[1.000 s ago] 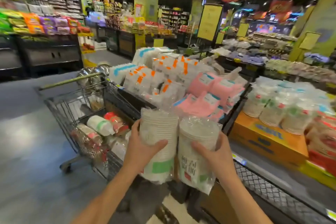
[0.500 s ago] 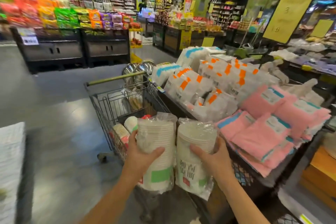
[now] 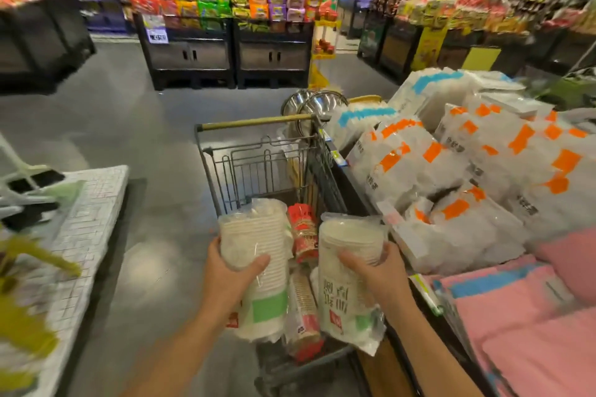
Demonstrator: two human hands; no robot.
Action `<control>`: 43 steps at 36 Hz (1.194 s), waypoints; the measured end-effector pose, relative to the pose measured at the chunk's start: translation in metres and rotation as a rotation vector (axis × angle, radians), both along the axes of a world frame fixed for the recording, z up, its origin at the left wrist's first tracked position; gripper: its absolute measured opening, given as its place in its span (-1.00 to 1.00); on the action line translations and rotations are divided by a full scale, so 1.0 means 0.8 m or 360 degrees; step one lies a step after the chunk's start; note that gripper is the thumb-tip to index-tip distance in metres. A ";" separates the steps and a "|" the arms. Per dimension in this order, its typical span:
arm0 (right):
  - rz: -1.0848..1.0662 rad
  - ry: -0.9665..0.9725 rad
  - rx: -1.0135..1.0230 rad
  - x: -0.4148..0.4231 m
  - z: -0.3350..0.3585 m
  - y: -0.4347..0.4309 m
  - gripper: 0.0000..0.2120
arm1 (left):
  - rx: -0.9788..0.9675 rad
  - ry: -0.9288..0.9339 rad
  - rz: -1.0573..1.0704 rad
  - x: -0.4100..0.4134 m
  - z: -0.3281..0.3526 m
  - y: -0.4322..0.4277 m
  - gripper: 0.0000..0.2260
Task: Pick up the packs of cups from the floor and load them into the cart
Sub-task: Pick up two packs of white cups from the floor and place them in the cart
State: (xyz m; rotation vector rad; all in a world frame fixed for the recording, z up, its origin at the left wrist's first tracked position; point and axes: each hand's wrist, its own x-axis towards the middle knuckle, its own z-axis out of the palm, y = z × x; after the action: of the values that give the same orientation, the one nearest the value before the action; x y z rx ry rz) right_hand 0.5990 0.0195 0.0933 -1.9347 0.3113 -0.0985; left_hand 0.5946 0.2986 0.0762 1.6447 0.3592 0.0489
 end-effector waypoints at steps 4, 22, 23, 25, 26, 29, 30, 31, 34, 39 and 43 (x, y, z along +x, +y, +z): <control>0.0013 0.0171 -0.0034 0.051 -0.039 0.009 -0.26 | -0.0002 0.0120 0.0003 0.034 -0.031 -0.015 -0.07; -0.0052 0.0938 -0.0135 0.203 -0.228 0.029 0.09 | 0.0350 0.1058 0.0336 0.138 -0.224 -0.087 0.04; -0.0052 0.0968 -0.0167 0.208 -0.234 0.035 0.03 | 0.0383 0.1147 0.0344 0.140 -0.239 -0.088 0.06; -0.0045 0.1029 -0.0213 0.220 -0.254 0.042 -0.13 | 0.0388 0.1271 0.0377 0.144 -0.280 -0.087 0.08; -0.0025 0.1105 -0.0207 0.223 -0.270 0.044 -0.12 | 0.0393 0.1324 0.0391 0.145 -0.301 -0.085 0.09; 0.0014 0.1276 -0.0236 0.236 -0.314 0.049 0.23 | 0.0420 0.1454 0.0400 0.154 -0.352 -0.083 0.09; 0.0011 0.1294 -0.0246 0.240 -0.329 0.051 0.30 | 0.0427 0.1461 0.0395 0.158 -0.366 -0.085 0.08; 0.0021 0.1319 -0.0262 0.244 -0.345 0.051 0.32 | 0.0437 0.1471 0.0379 0.162 -0.376 -0.088 0.08; -0.0027 0.1409 -0.0286 0.256 -0.383 0.052 0.32 | 0.0468 0.1491 0.0416 0.166 -0.411 -0.092 0.03; 0.0010 0.1447 -0.0319 0.279 -0.419 0.032 0.24 | 0.0534 0.1609 0.0395 0.173 -0.466 -0.096 -0.03; 0.0065 0.1430 -0.0333 0.279 -0.426 0.026 0.28 | 0.0705 0.1834 0.0331 0.181 -0.470 -0.110 0.05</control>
State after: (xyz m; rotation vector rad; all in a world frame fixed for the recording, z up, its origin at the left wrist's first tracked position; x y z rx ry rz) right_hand 0.8221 0.0399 -0.2475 -2.0906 0.8739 0.8138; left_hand 0.7394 0.2108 -0.3001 1.9227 1.4717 -0.7365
